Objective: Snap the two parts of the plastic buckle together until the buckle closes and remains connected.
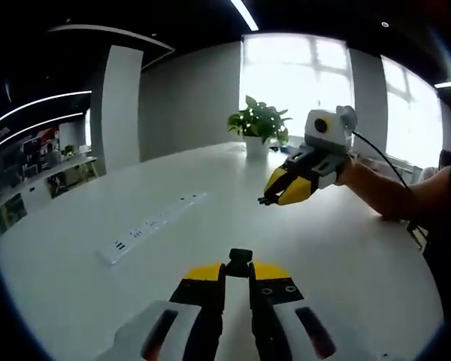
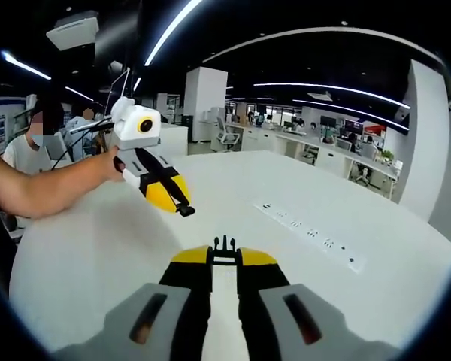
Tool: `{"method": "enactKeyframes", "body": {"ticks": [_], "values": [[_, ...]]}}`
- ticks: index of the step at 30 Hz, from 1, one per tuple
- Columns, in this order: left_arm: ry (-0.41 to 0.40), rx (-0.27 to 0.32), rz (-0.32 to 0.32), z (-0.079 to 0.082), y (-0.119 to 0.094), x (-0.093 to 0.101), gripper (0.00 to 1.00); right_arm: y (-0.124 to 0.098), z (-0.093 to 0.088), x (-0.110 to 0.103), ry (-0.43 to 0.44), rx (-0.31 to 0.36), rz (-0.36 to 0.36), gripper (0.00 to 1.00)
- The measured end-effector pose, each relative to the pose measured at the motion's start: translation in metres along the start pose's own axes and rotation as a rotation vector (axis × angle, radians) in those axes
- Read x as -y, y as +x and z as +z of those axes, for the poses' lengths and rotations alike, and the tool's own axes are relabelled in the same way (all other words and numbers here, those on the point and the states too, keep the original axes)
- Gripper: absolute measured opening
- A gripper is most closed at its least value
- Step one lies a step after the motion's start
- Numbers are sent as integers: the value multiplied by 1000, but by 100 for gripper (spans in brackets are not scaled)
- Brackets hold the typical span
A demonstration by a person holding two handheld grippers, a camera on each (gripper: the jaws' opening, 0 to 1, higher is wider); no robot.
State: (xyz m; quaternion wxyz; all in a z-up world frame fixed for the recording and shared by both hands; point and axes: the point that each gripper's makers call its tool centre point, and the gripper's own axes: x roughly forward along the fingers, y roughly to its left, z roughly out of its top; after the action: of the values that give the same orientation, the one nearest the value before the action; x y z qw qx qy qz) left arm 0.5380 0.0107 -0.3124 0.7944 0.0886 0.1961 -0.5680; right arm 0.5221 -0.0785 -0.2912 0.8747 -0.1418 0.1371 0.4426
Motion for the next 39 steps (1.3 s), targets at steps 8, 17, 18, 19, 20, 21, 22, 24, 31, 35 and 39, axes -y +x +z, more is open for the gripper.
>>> {"method": "enactKeyframes", "body": {"ticks": [8,17,18,19,20,21,22,24,31,35,39], "values": [[-3,-11,-2,-7,0,14,10,-4,-5,-10,20,3,1,11],[-15,-8,2,-15,-2,26,10,-10,-4,-17,24,16,-8,11],[-16,-9,2,-16,-3,28,10,-10,-4,-17,24,16,-8,11],[-13,-10,6,-16,-3,27,10,-10,-3,-18,24,19,-9,11],[-8,-13,12,-17,-3,27,10,-10,-3,-19,23,18,-8,11],[-10,-14,15,-18,-4,27,10,-11,-4,-21,21,19,-7,11],[-14,-15,11,-19,-5,28,10,-11,-4,-22,22,19,-7,11],[-14,-8,14,-21,-7,29,10,-11,-4,-23,20,18,-6,11],[-19,-1,10,-21,-13,35,10,-14,-7,-28,22,17,-6,11],[-11,-6,8,-22,-12,39,10,-17,-10,-31,19,13,-7,11],[-12,-10,4,-25,-12,45,10,-19,-12,-33,23,12,-6,11]]}}
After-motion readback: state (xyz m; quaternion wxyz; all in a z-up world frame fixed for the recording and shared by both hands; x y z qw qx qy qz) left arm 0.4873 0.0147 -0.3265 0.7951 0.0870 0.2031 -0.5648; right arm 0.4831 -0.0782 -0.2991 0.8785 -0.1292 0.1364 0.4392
